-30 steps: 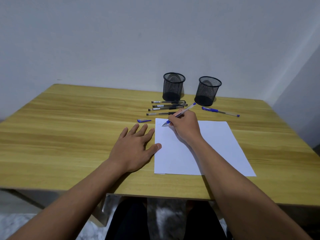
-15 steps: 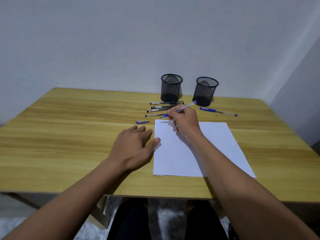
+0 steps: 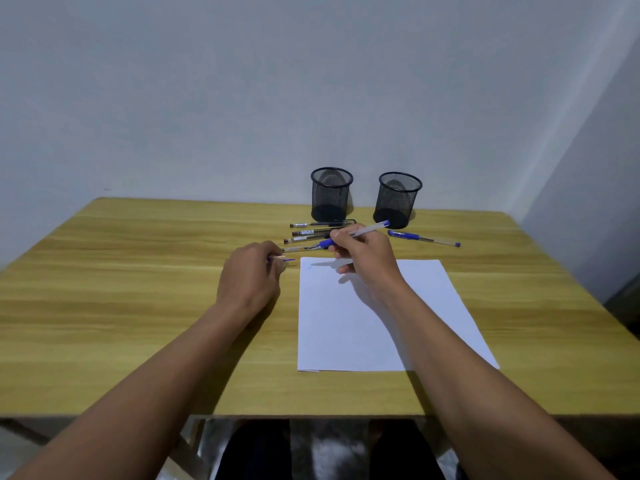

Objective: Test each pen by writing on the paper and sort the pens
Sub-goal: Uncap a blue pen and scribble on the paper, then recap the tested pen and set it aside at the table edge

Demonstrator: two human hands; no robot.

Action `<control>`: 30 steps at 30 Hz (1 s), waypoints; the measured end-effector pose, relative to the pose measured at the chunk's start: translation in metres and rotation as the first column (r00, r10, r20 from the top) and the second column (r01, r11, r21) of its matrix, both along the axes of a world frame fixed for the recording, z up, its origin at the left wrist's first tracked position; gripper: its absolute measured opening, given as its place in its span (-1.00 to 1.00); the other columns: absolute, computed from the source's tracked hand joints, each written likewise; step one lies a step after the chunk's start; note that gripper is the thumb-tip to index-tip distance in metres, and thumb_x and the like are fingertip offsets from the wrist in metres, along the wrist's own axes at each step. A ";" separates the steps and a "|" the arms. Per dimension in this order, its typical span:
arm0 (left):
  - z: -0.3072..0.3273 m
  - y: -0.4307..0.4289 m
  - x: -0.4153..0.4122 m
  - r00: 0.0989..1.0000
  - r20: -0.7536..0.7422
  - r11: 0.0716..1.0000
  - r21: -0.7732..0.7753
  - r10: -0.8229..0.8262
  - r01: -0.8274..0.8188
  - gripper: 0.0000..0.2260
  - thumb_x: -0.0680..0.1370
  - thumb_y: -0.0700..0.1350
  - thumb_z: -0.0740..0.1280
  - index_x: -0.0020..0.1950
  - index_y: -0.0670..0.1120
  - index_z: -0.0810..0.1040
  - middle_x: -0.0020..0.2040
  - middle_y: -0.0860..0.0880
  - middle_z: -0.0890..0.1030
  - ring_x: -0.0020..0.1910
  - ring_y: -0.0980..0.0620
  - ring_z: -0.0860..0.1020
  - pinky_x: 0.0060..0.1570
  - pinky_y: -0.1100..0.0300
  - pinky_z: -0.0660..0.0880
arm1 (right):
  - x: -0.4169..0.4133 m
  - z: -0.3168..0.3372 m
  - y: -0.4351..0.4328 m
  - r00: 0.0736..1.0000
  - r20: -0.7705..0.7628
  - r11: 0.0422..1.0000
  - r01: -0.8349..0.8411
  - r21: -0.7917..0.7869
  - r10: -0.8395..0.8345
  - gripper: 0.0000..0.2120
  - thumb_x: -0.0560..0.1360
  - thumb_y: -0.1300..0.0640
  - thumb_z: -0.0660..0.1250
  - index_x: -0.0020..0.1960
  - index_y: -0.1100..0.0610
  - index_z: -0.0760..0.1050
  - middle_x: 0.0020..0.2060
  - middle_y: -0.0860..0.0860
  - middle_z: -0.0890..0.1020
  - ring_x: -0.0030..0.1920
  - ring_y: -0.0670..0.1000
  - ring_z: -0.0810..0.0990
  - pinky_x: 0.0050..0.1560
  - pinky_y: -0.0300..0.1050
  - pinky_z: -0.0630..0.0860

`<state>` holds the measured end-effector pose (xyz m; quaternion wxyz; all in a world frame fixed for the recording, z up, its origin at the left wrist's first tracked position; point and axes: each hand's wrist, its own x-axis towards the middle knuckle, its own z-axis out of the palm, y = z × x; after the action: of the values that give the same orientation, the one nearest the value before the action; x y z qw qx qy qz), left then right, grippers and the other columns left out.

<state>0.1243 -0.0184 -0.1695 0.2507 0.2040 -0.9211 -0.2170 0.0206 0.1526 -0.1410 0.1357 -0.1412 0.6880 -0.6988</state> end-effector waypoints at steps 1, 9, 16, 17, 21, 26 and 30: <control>0.004 0.003 0.000 0.998 -0.040 0.996 0.074 -0.039 0.042 -0.92 0.55 -0.09 0.37 0.00 0.00 0.64 -0.12 0.03 0.67 -0.12 0.00 0.59 -0.11 0.08 0.53 | 0.000 0.000 0.001 1.000 0.019 1.000 0.001 -0.023 -0.001 -0.92 0.57 0.19 0.42 -0.03 0.21 0.64 -0.22 0.11 0.68 -0.30 -0.12 0.63 -0.36 -0.16 0.57; 0.041 0.020 -0.004 0.965 -0.215 0.910 0.352 -0.148 0.218 -0.92 0.48 -0.15 0.48 -0.04 -0.03 0.70 -0.16 0.07 0.69 -0.14 0.09 0.63 -0.13 0.24 0.53 | 0.007 0.017 0.012 0.995 0.056 0.991 -0.074 -0.115 0.081 -0.92 0.55 0.21 0.44 -0.13 0.11 0.64 -0.27 0.00 0.73 -0.23 -0.11 0.70 -0.30 -0.17 0.64; 0.061 0.034 -0.009 0.940 -0.286 0.757 0.569 -0.184 0.322 -0.91 0.47 -0.23 0.50 -0.05 -0.11 0.72 -0.18 -0.05 0.72 -0.22 0.11 0.65 -0.07 0.22 0.61 | 0.005 0.031 0.024 0.989 0.071 0.981 -0.115 -0.154 0.128 -0.89 0.54 0.19 0.45 -0.16 0.07 0.64 -0.24 0.03 0.71 -0.18 -0.05 0.69 -0.30 -0.17 0.64; 0.064 0.036 -0.009 0.935 -0.304 0.722 0.604 -0.183 0.338 -0.90 0.47 -0.24 0.49 -0.03 -0.15 0.71 -0.16 -0.09 0.73 -0.22 0.11 0.65 -0.09 0.25 0.61 | 0.005 0.034 0.025 0.988 0.081 0.979 -0.117 -0.168 0.132 -0.91 0.54 0.20 0.45 -0.15 0.09 0.63 -0.26 0.02 0.71 -0.19 -0.05 0.69 -0.29 -0.18 0.63; 0.079 0.046 -0.011 0.906 -0.404 0.549 0.732 -0.128 0.404 -0.89 0.47 -0.34 0.45 -0.02 -0.24 0.67 -0.18 -0.15 0.69 -0.27 0.06 0.65 -0.16 0.31 0.59 | 0.007 0.043 0.024 0.980 0.139 0.958 -0.105 -0.268 0.146 -0.94 0.55 0.24 0.44 -0.11 0.16 0.62 -0.31 0.05 0.70 -0.25 -0.06 0.68 -0.23 -0.20 0.67; 0.084 0.048 -0.015 0.903 -0.416 0.504 0.761 -0.103 0.408 -0.89 0.48 -0.36 0.44 -0.02 -0.25 0.67 -0.18 -0.17 0.68 -0.25 0.00 0.65 -0.12 0.27 0.61 | 0.008 0.048 0.022 0.983 0.116 0.956 -0.107 -0.273 0.143 -0.96 0.54 0.24 0.45 -0.09 0.17 0.63 -0.27 0.07 0.69 -0.24 -0.05 0.67 -0.23 -0.19 0.67; 0.087 0.048 -0.014 0.899 -0.429 0.518 0.750 -0.091 0.411 -0.91 0.49 -0.34 0.43 -0.04 -0.21 0.67 -0.23 -0.15 0.67 -0.26 0.03 0.66 -0.15 0.29 0.59 | 0.009 0.049 0.020 0.984 0.091 0.956 -0.124 -0.266 0.152 -0.97 0.55 0.20 0.45 -0.06 0.15 0.65 -0.23 0.05 0.70 -0.20 -0.07 0.68 -0.21 -0.17 0.66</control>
<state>0.1103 0.0299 -0.0825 0.2442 0.1194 -0.6724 -0.6885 0.0300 0.1730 -0.0922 0.2024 -0.1666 0.5707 -0.7782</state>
